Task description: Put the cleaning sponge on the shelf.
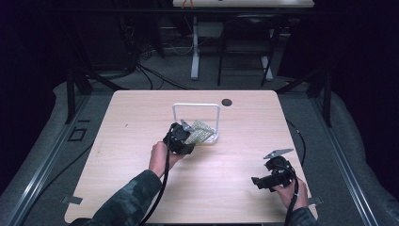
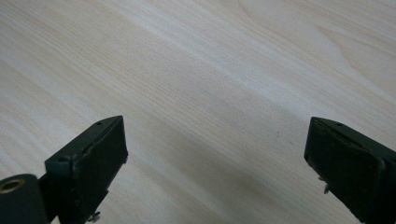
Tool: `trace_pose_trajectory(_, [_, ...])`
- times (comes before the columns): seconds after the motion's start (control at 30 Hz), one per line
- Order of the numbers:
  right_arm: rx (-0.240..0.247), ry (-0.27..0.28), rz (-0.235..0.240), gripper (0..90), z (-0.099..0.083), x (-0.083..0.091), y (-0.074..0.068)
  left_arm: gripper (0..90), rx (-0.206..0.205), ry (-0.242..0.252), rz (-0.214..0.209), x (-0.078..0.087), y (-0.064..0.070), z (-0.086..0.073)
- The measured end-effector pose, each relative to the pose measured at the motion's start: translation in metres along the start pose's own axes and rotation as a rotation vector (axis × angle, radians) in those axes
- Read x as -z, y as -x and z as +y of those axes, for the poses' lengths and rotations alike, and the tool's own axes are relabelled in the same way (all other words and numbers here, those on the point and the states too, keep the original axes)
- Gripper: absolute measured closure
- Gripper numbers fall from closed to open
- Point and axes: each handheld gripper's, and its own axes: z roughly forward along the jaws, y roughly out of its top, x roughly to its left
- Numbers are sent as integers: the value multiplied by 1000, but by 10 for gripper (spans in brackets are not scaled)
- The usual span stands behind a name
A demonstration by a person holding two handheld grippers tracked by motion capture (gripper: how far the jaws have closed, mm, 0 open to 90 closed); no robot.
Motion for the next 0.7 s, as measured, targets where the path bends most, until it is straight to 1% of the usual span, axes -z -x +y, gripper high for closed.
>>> trace_pose_trajectory(0.27, [-1, -1, 1, 56, 0, 0, 0, 572, 25, 10, 35, -8, -4, 4])
trace_pose_trajectory(0.4, [0, 4, -1, 56, 0, 0, 0, 573, 37, 15, 50, -10, -5, 5])
trace_pose_trajectory(0.7, [0, 4, 0, 56, 0, 0, 0, 573, 64, 31, 77, -16, -9, 8])
